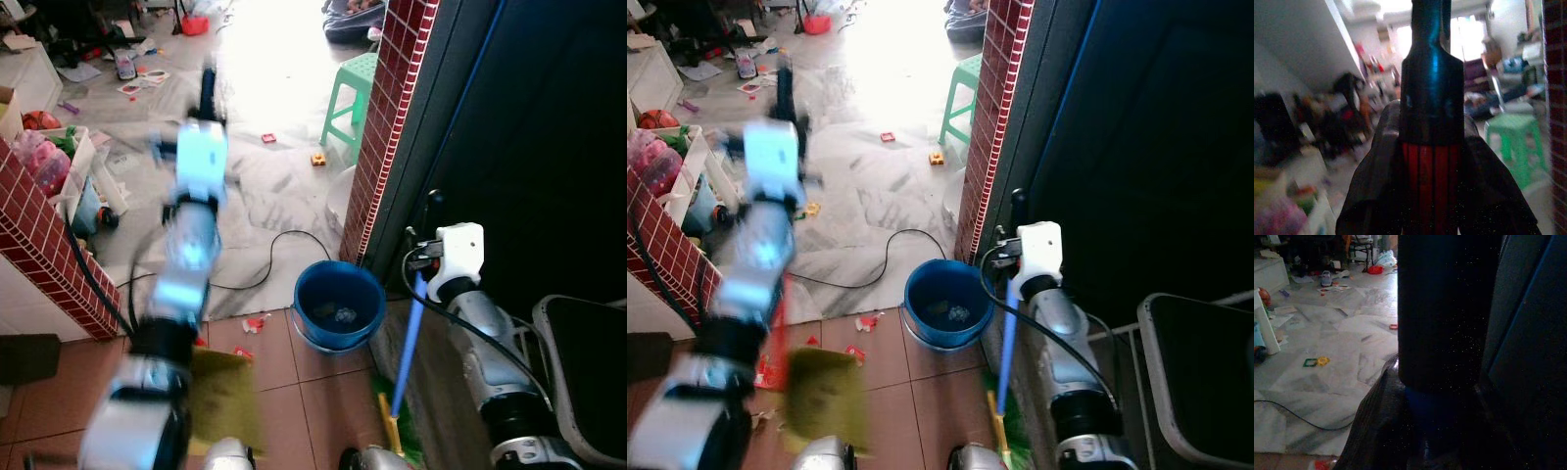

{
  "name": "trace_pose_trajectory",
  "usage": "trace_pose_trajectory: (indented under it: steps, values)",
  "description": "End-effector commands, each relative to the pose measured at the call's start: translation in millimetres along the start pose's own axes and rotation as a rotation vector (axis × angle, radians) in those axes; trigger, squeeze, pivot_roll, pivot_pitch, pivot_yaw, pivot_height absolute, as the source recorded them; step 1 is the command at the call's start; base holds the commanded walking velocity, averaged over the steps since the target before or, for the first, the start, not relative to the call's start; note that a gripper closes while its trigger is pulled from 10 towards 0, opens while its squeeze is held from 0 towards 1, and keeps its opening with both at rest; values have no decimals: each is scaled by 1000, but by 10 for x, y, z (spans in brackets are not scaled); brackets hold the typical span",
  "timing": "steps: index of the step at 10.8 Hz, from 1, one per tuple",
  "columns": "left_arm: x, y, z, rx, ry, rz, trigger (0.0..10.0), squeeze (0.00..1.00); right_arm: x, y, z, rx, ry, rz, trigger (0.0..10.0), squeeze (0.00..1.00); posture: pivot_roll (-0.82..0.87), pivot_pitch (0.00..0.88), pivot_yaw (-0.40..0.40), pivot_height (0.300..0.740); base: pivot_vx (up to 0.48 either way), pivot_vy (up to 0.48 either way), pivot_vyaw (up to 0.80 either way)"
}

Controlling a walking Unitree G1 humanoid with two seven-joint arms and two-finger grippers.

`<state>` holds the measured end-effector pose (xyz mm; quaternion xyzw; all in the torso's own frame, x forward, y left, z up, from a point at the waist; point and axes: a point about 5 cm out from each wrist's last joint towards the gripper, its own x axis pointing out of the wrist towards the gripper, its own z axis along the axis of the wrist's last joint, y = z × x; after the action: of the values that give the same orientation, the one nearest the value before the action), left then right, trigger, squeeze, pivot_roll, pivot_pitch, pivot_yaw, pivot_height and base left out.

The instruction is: Sweep floor

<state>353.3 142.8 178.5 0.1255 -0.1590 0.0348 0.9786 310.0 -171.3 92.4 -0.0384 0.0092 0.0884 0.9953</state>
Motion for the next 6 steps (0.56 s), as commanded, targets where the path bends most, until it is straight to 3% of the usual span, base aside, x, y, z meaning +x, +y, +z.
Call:
trace_pose_trajectory:
  steps: [1,2,4,6]
  values:
    - [6,16,29,-1,-8,-8,10000,0,19,-10,50,28,-24,-10,10000,0,-6,7,-21,740,0,0,0]
    - [-103,-11,-91,-4,34,-25,10000,0,22,29,30,31,-22,-7,10000,0,-4,4,-17,740,0,480,0]
    - [-224,-105,-125,-7,65,-58,10000,0,34,41,26,39,-23,-11,10000,0,6,9,-16,740,0,480,0]
    - [-262,-172,-137,-27,76,-71,10000,0,57,48,38,38,-25,-8,10000,0,12,9,-14,740,0,480,0]
